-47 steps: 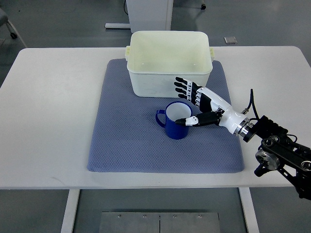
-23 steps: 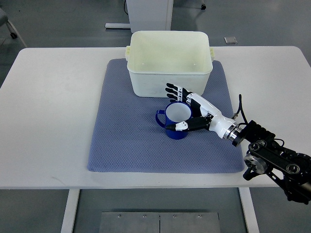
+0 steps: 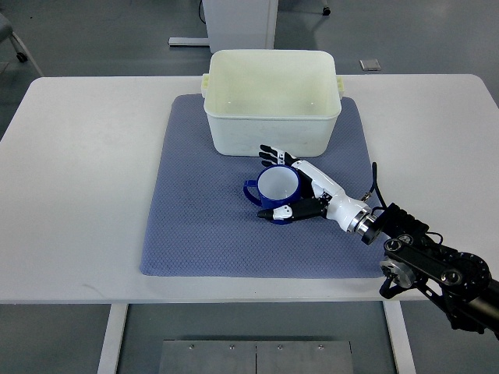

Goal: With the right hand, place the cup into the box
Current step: 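Lower the right hand and close its fingers around the mug body, then lift the mug with the right hand and carry it over the cream box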

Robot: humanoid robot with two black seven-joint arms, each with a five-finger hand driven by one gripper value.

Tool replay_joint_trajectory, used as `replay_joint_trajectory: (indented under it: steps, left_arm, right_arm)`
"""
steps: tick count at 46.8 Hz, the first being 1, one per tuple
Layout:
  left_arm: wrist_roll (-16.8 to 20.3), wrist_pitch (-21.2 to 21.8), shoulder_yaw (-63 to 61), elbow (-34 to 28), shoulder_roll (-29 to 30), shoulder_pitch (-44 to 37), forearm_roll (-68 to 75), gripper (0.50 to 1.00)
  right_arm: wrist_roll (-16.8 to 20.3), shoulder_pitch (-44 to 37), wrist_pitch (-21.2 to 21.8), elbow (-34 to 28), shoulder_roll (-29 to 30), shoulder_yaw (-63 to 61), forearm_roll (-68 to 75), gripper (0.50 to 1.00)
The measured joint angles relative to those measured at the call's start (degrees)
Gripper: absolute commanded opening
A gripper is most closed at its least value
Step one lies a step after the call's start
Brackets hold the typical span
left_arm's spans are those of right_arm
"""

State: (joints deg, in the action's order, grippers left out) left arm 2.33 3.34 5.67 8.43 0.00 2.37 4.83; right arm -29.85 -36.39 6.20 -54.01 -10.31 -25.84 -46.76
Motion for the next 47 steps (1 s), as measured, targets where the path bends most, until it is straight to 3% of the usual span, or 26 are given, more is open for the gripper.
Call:
replay_joint_trajectory:
  steps: [13,19,26,27,41,47]
  left_arm:
    - [0.0,0.0,0.01,-0.01,0.0,0.0,0.0,1.0]
    - [0.0,0.0,0.02,0.0,0.0,0.0,0.0,1.0]
    - [0.0,0.0,0.02,0.0,0.0,0.0,0.0,1.0]
    - [0.0,0.0,0.03,0.0,0.0,0.0,0.0,1.0]
    - [0.02,0.0,0.04,-0.01,0.0,0.0,0.01,1.0]
    - [0.03,0.0,0.02,0.0,0.0,0.0,0.01,1.0]
  right_arm:
    - [-1.15,-0.25,-0.04,3.26,1.24,0.0,0.16,0.899]
    - [-1.61,-0.25,-0.32,4.85,1.63,-0.05,0.38,0.801]
    - [-1.68,-0.26,-0.89,5.39,1.78,-0.16,0.78,0.519]
    - [-1.69,-0.26,-0.9,5.43,1.78,-0.15,0.79,0.5]
    - [-2.66,-0.3,-1.09,5.49,1.66,-0.13,0.86,0.5]
    - [-4.9,-0.59,-1.26,5.04,1.21,-0.19,1.0,0.5]
